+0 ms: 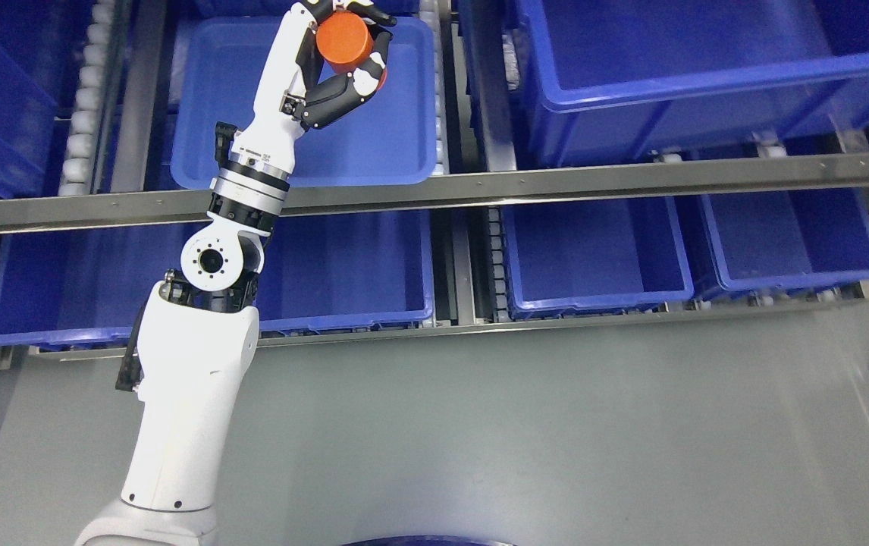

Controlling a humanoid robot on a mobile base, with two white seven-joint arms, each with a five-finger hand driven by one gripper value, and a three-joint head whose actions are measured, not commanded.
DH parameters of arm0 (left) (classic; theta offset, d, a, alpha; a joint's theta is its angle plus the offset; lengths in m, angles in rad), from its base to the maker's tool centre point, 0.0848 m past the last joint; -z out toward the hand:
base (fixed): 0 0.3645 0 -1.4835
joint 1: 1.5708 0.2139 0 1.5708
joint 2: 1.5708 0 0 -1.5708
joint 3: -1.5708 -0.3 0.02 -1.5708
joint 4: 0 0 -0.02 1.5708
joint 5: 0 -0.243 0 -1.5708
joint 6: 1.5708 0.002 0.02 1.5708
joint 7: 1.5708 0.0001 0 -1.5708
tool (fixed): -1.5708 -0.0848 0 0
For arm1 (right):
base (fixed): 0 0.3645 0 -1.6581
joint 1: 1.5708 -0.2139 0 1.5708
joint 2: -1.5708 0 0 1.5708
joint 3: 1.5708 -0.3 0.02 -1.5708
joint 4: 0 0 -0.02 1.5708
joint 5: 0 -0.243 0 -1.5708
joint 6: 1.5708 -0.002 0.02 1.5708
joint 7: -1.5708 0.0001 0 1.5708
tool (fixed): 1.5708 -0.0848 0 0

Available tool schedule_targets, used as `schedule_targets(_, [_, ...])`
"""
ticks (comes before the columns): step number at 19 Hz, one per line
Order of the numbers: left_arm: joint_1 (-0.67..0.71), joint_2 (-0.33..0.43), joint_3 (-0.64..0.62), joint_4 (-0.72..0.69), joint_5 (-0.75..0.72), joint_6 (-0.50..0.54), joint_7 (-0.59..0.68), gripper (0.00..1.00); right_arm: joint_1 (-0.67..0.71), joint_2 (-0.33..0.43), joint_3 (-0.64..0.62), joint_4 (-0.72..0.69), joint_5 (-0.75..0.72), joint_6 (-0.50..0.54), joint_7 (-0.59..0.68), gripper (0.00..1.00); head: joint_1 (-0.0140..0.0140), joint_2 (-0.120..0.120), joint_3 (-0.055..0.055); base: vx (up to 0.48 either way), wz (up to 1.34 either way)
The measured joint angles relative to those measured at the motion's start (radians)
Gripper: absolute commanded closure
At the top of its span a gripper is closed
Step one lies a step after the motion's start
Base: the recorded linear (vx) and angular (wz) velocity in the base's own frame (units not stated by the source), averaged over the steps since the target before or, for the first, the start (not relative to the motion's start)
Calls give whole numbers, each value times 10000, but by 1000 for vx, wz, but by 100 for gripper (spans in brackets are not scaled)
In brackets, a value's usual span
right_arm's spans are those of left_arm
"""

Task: Grab orange capacitor from left shelf to right desk
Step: 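Lift the capacitor out of the bin and carry it toward the steel table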

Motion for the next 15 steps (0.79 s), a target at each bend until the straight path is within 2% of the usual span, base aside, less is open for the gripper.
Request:
schedule_targets(7, [-689,0,3,-481,14,-141,33,97,2,0,0,0,0,0,-8,0,0,0,0,-158,-748])
schedule_targets(15, [-964,0,-358,-720,296,-133,89,98,1,0,0,0,0,0,-4,0,0,0,0,51,-930])
